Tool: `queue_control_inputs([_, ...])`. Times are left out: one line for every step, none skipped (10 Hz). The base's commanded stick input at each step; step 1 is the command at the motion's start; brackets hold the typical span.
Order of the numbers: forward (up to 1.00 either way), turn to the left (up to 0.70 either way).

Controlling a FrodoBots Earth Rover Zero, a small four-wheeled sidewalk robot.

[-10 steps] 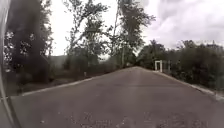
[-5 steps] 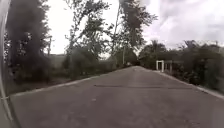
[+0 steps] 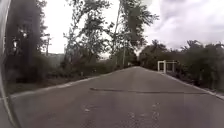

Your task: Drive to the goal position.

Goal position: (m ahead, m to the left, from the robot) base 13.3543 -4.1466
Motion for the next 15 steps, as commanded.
queue_control_inputs([0.7, 0.0])
queue_control_inputs([0.7, 0.0])
queue_control_inputs([0.7, 0.0])
queue_control_inputs([0.7, 0.0])
queue_control_inputs([0.7, 0.0])
queue_control_inputs([0.7, 0.0])
queue_control_inputs([0.7, 0.0])
queue_control_inputs([0.7, 0.0])
queue_control_inputs([0.7, 0.0])
queue_control_inputs([0.7, -0.02])
queue_control_inputs([0.7, -0.07])
queue_control_inputs([0.7, -0.34])
queue_control_inputs([0.7, -0.22])
queue_control_inputs([0.7, -0.04])
queue_control_inputs([0.7, 0.0])
